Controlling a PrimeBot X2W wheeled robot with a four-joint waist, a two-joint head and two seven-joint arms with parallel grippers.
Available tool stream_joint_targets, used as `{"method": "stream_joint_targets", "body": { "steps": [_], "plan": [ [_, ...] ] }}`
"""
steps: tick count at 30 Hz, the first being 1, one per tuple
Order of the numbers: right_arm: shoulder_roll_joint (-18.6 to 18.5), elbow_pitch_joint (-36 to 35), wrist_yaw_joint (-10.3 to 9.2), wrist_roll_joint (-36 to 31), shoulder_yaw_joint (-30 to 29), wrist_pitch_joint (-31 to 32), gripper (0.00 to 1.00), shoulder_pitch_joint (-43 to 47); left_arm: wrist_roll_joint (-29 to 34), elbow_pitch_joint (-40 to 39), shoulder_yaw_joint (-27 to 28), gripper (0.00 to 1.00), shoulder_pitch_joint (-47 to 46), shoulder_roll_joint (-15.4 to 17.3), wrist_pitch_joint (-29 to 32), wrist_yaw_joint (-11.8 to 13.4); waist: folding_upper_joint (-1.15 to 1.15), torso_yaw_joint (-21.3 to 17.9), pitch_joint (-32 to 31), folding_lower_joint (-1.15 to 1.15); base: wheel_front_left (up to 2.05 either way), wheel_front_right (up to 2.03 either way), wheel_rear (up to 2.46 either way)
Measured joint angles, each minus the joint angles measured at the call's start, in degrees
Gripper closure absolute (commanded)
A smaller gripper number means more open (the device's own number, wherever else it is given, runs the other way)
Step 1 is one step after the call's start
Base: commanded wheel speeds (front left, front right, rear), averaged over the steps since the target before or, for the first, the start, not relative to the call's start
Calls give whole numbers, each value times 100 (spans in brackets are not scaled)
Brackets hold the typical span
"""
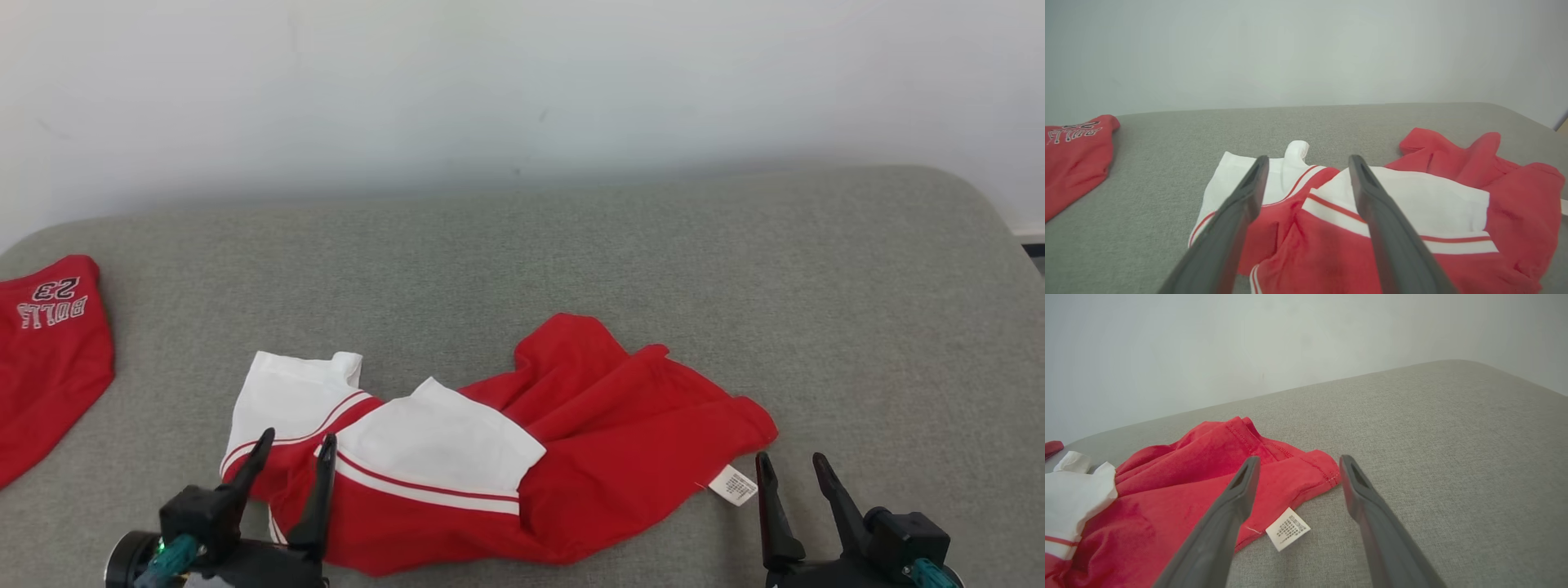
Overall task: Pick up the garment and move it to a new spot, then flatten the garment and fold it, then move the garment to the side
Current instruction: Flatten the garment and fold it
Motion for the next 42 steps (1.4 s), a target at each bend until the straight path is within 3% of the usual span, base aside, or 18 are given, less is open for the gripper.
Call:
{"method": "stream_joint_targets", "body": {
  "steps": [10,11,12,13,14,28,29,30,33,37,42],
  "plan": [
    [-2,37,0,8,-24,0,0,-43,-68,860,-312,0,-516,88,634,-123,0,-359,150,0,0,0,0],
    [-1,37,0,8,-34,-1,0,-49,-83,904,-325,11,-554,85,664,-129,0,-390,168,0,0,0,0],
    [-1,35,0,8,-44,-1,0,-51,-83,942,-337,51,-581,85,675,-130,0,-417,183,1,0,0,0],
    [-2,36,0,8,-55,0,0,-52,-66,970,-355,80,-604,93,665,-129,0,-442,196,1,0,0,0],
    [-1,33,0,7,-64,-1,0,-52,-77,981,-339,100,-632,85,606,-129,0,-462,204,0,0,0,0],
    [-1,29,0,5,-130,0,0,55,-79,993,-532,100,-678,-27,509,-114,0,-125,59,1,0,0,0],
    [-1,31,0,5,-123,-1,0,53,-113,992,-523,72,-703,-26,528,-121,0,-88,51,1,0,0,0],
    [-1,34,0,5,-114,-1,0,52,-130,995,-569,0,-753,-5,615,-131,0,-56,47,1,0,0,0],
    [-1,53,0,5,-101,0,0,36,-127,995,-766,0,-929,108,999,-179,0,2,48,1,0,0,0],
    [-2,130,0,3,-79,0,0,-33,-599,765,-1084,0,-1355,465,1875,-252,0,-14,85,1,0,0,0],
    [-1,148,0,19,-2,0,0,-127,-1570,138,-1414,0,-1720,912,2688,-257,0,-73,151,1,0,0,0]
  ]
}}
